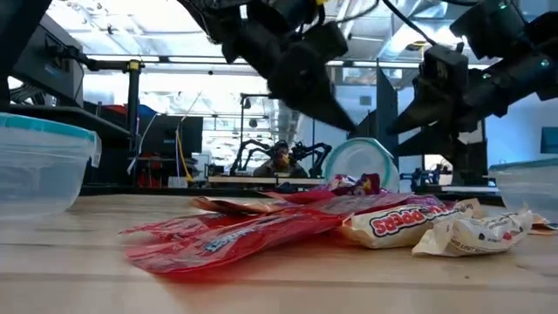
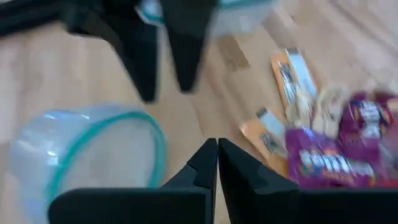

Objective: Sort candy
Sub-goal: Open the small circular transparent bin

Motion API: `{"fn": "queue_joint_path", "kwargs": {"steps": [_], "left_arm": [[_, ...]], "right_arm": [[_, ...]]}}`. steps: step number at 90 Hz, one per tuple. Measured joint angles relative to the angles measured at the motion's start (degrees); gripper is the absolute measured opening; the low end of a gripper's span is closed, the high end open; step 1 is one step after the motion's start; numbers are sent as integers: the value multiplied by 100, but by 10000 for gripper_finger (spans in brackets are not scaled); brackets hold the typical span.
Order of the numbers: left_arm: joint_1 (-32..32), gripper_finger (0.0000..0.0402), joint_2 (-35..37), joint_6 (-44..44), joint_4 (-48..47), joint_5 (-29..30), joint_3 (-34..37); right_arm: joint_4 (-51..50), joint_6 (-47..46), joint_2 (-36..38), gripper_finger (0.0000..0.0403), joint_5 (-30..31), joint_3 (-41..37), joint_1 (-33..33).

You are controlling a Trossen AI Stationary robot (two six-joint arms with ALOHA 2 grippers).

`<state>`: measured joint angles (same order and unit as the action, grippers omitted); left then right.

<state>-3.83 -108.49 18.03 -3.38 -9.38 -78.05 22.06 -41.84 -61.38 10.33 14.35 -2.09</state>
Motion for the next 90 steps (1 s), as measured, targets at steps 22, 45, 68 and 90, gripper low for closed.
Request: {"fn": "queue_joint_path", "kwargs": {"steps": [22, 45, 68, 90], "left_arm": [[6, 0, 303, -158, -334, 62, 44], [-50, 0, 142, -221, -241, 69, 66], [-113, 0, 29, -420, 1180, 73, 687], [-365, 0, -253, -298, 2068, 230, 805]], "right_arm": [[-720, 996, 897, 182, 267, 320, 430], [-1199, 1056, 624, 176, 782, 391, 1729], [-454, 1387, -563, 175, 312, 390, 2229], [-164, 1353, -1051, 175, 230, 378, 2131]]}}
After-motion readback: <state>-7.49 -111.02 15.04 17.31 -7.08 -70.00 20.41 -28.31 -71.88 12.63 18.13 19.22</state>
